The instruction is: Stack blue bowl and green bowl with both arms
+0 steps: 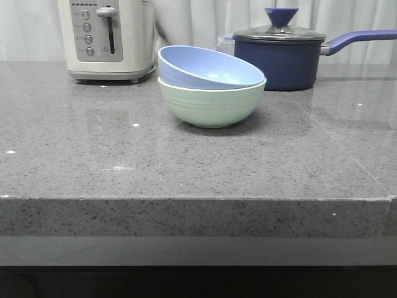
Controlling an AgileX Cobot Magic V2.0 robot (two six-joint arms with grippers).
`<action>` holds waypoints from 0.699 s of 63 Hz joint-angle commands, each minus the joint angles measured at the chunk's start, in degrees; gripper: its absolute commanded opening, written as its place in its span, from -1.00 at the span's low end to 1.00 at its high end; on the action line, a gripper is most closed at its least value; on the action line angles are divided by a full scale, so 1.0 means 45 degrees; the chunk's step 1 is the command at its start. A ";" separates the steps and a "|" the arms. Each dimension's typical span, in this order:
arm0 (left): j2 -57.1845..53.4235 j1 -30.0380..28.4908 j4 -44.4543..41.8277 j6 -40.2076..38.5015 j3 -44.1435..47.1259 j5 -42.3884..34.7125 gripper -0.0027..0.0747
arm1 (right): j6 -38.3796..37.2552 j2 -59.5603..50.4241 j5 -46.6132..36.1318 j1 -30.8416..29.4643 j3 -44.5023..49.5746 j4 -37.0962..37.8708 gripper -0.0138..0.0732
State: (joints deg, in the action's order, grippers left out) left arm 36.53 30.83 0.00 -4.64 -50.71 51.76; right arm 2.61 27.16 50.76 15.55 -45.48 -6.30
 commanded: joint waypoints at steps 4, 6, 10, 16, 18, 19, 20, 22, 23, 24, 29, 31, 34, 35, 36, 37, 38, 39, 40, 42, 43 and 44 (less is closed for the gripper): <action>0.0013 0.0059 0.0000 -0.0138 -0.0302 -0.1042 0.06 | 0.0036 0.0047 -0.0881 -0.0006 -0.0279 -0.0072 -0.81; 0.0013 0.0059 0.0000 -0.0138 -0.0302 -0.1042 0.03 | 0.0036 0.0047 -0.0881 -0.0006 -0.0279 -0.0056 -0.81; 0.0013 0.0059 0.0000 -0.0138 -0.0302 -0.1042 -0.11 | 0.0036 0.0047 -0.0896 -0.0006 -0.0279 -0.0055 -0.81; 0.0013 0.0059 0.0000 -0.0138 -0.0302 -0.1042 -0.44 | 0.0036 0.0047 -0.0883 -0.0006 -0.0279 -0.0055 -0.81; 0.0013 0.0059 0.0000 -0.0138 -0.0302 -0.1042 -0.56 | 0.0036 0.0047 -0.0871 -0.0006 -0.0279 -0.0055 -0.81; 0.0013 0.0059 0.0000 -0.0138 -0.0302 -0.1042 -0.61 | 0.0036 0.0047 -0.0871 -0.0006 -0.0279 -0.0055 -0.81; 0.0013 0.0059 0.0000 -0.0138 -0.0302 -0.1042 -0.67 | 0.0036 0.0047 -0.0871 -0.0006 -0.0279 -0.0055 -0.81; 0.0013 0.0059 0.0000 -0.0138 -0.0302 -0.1042 -0.75 | 0.0036 0.0047 -0.0871 -0.0006 -0.0279 -0.0055 -0.81; 0.0013 0.0059 0.0000 -0.0138 -0.0302 -0.1042 -0.79 | 0.0036 0.0047 -0.0871 -0.0006 -0.0279 -0.0055 -0.81; 0.0013 0.0059 0.0000 -0.0138 -0.0302 -0.1042 -0.85 | 0.0036 0.0047 -0.0871 -0.0006 -0.0279 -0.0055 -0.81; 0.0013 0.0059 0.0000 -0.0138 -0.0302 -0.1042 -0.98 | 0.0036 0.0047 -0.0871 -0.0006 -0.0279 -0.0055 -0.81; 0.0013 0.0059 0.0000 -0.0138 -0.0302 -0.1042 -0.98 | 0.0036 0.0047 -0.0871 -0.0006 -0.0279 -0.0055 -0.81; 0.0013 0.0059 0.0000 -0.0138 -0.0302 -0.1042 -0.98 | 0.0036 0.0047 -0.0871 -0.0006 -0.0279 -0.0055 -0.81; 0.0013 0.0059 0.0000 -0.0138 -0.0302 -0.1042 -0.98 | 0.0036 0.0047 -0.0871 -0.0006 -0.0279 -0.0055 -0.81; 0.0013 0.0059 0.0000 -0.0138 -0.0302 -0.1042 -0.98 | 0.0036 0.0047 -0.0871 -0.0006 -0.0279 -0.0055 -0.81; 0.0013 0.0059 0.0000 -0.0138 -0.0302 -0.1042 -0.98 | 0.0036 0.0047 -0.0871 -0.0006 -0.0279 -0.0055 -0.81; 0.0013 0.0059 0.0000 -0.0138 -0.0302 -0.1042 -0.98 | 0.0036 0.0047 -0.0871 -0.0006 -0.0279 -0.0055 -0.81; 0.0013 0.0059 0.0000 -0.0138 -0.0302 -0.1042 -0.98 | 0.0036 0.0047 -0.0871 -0.0006 -0.0279 -0.0055 -0.81; 0.0013 0.0059 0.0000 -0.0138 -0.0302 -0.1042 -0.98 | 0.0036 0.0047 -0.0871 -0.0006 -0.0279 -0.0055 -0.81; 0.0013 0.0059 0.0000 -0.0138 -0.0302 -0.1042 -0.98 | 0.0036 0.0047 -0.0871 -0.0006 -0.0279 -0.0055 -0.81; 0.0013 0.0059 0.0000 -0.0138 -0.0302 -0.1042 -0.98 | 0.0036 0.0047 -0.0871 -0.0006 -0.0279 -0.0055 -0.81; 0.0013 0.0059 0.0000 -0.0138 -0.0302 -0.1042 -0.98 | 0.0036 0.0047 -0.0871 -0.0006 -0.0279 -0.0055 -0.81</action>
State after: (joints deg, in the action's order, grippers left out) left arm 36.53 30.83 0.00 -4.64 -50.71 51.74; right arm 2.61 27.13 50.76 15.55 -45.39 -6.30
